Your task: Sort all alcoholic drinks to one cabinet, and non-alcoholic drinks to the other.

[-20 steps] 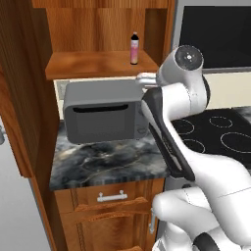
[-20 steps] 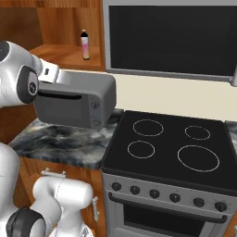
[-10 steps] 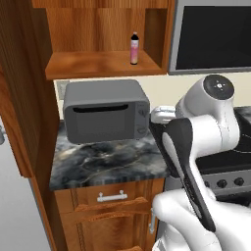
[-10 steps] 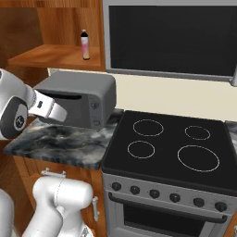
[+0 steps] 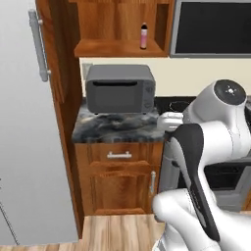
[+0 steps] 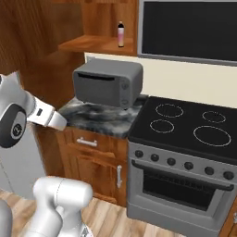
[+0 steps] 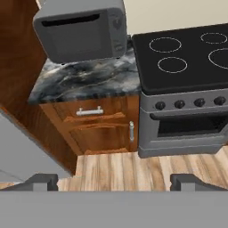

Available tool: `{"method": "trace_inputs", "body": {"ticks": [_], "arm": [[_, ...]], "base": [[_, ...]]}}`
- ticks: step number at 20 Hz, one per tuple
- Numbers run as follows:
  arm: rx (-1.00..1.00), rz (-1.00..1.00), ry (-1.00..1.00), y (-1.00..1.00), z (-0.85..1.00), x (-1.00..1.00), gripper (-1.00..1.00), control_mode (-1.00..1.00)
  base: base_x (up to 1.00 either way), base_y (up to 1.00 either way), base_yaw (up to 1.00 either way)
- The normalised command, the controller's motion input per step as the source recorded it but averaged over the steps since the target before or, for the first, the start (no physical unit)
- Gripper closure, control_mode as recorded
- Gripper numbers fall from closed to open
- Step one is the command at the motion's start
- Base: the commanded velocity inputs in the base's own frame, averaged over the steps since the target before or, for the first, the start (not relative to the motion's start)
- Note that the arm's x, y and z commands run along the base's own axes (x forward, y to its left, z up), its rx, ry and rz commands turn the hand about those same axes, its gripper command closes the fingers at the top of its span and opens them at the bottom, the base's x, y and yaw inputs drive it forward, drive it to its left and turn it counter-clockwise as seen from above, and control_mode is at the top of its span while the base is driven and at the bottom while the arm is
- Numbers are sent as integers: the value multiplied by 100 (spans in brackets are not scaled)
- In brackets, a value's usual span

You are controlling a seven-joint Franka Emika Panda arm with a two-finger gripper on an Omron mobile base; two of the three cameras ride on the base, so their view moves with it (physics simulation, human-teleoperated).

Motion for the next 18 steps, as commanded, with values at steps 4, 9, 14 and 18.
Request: {"method": "trace_inputs", "body": {"ticks": [4,9,14,18], "arm": [[0,0,0,0,0,0,-100,100],[0,0,0,0,0,0,-100,100],[0,0,0,0,0,0,-100,100],[0,0,0,0,0,0,-100,100]], "base": [[-100,-2,65],[-100,7,65],[-100,35,64],[-74,50,67]]}}
